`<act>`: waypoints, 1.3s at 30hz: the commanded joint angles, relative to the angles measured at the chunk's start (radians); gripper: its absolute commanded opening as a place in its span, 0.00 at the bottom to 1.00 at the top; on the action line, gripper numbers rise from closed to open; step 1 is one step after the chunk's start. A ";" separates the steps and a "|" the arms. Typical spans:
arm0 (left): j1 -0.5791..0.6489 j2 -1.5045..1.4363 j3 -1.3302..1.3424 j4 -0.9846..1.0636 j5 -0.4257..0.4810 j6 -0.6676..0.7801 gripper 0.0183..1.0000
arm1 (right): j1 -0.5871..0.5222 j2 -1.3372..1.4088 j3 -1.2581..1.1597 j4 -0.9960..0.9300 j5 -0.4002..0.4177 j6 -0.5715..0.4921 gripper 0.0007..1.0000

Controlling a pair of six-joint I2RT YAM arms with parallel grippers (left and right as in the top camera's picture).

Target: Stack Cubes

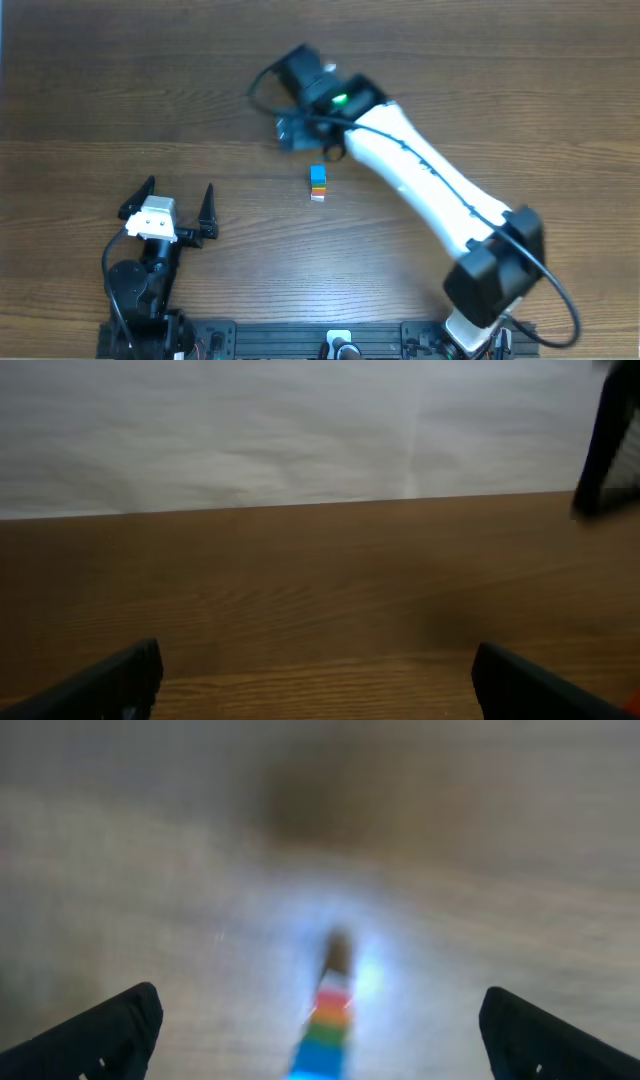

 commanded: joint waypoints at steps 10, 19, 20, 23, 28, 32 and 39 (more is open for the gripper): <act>0.007 -0.005 -0.006 0.001 0.009 0.014 1.00 | -0.369 -0.763 -0.596 0.513 0.217 -0.377 0.99; 0.007 -0.005 -0.006 0.001 0.009 0.014 1.00 | -0.474 -1.324 -1.085 0.716 0.100 -0.470 0.99; 0.007 -0.005 -0.006 0.001 0.009 0.014 1.00 | -0.492 -1.423 -1.174 0.753 0.053 -0.487 0.99; 0.007 -0.005 -0.006 0.001 0.009 0.014 1.00 | -0.504 -1.554 -1.305 0.800 0.026 -0.506 0.99; 0.007 -0.005 -0.006 0.001 0.009 0.014 1.00 | -0.504 -1.693 -1.462 0.870 0.026 -0.510 0.99; 0.007 -0.005 -0.006 0.001 0.009 0.014 1.00 | -0.504 -1.746 -1.572 0.931 0.027 -0.512 0.99; 0.007 -0.005 -0.006 0.001 0.009 0.014 1.00 | -0.570 -1.746 -1.681 1.047 0.048 -0.520 0.99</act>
